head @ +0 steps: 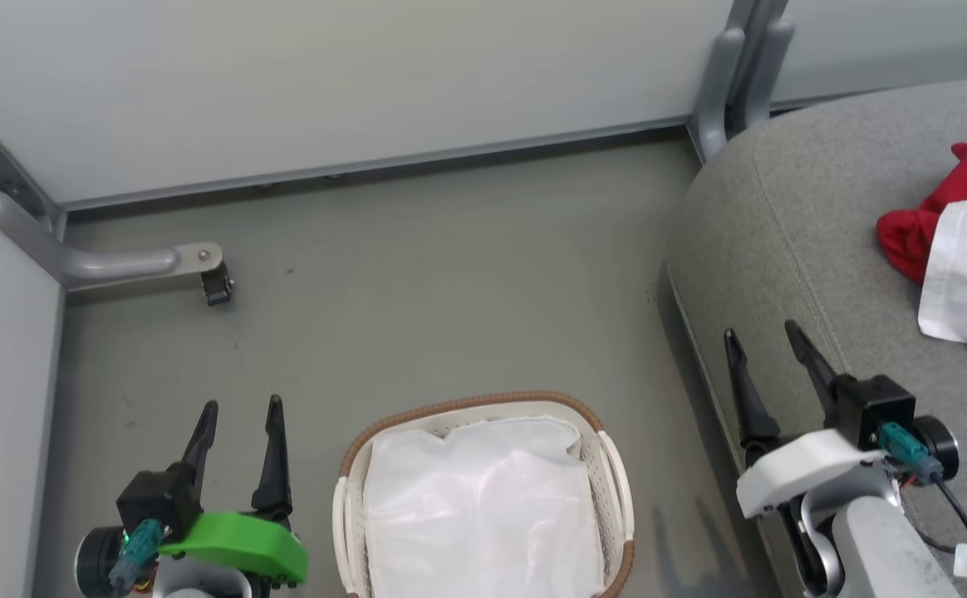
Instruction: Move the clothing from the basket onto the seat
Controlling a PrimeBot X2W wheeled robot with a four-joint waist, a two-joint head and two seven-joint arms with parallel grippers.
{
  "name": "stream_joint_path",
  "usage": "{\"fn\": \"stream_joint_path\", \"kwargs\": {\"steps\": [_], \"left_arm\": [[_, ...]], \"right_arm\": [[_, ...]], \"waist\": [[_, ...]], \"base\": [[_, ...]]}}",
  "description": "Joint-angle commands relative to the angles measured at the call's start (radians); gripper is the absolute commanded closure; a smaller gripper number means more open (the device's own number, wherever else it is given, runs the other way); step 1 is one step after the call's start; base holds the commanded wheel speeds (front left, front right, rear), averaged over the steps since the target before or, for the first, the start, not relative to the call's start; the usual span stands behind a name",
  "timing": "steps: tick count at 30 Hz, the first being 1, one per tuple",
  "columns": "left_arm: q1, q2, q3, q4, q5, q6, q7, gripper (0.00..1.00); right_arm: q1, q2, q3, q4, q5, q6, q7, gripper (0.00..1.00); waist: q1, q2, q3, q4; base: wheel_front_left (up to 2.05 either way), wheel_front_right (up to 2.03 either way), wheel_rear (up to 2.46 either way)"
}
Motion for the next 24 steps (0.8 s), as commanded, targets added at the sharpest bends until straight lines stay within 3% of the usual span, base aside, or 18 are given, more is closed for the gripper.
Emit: {"fn": "stream_joint_path", "kwargs": {"steps": [1, 18, 19, 24], "left_arm": [[0.024, 0.000, 0.008, -0.001, -0.004, 0.003, 0.001, 0.00], [0.131, 0.000, 0.019, -0.002, -0.056, 0.000, 0.001, 0.00], [0.122, -0.001, 0.017, 0.000, -0.056, 0.002, 0.000, 1.00], [0.118, -0.002, 0.024, 0.023, -0.108, 0.002, 0.016, 1.00]], "right_arm": [[0.025, 0.000, 0.001, 0.006, 0.007, -0.001, -0.002, 0.00], [0.132, 0.005, 0.021, 0.013, 0.033, -0.001, -0.002, 0.00], [0.121, 0.008, 0.021, 0.016, 0.028, 0.000, 0.000, 1.00], [0.125, 0.014, 0.016, 0.039, 0.084, 0.000, 0.017, 1.00]], "waist": [[0.0000, 0.0000, -0.048, 0.025], [0.0000, 0.0000, -0.132, 0.040], [0.0000, 0.0000, -0.131, 0.038], [0.0000, 0.0000, -0.132, 0.037]], "base": [[0.00, 0.00, 0.00], [0.00, 0.00, 0.00], [0.00, 0.00, 0.00], [0.00, 0.00, 0.00]]}}
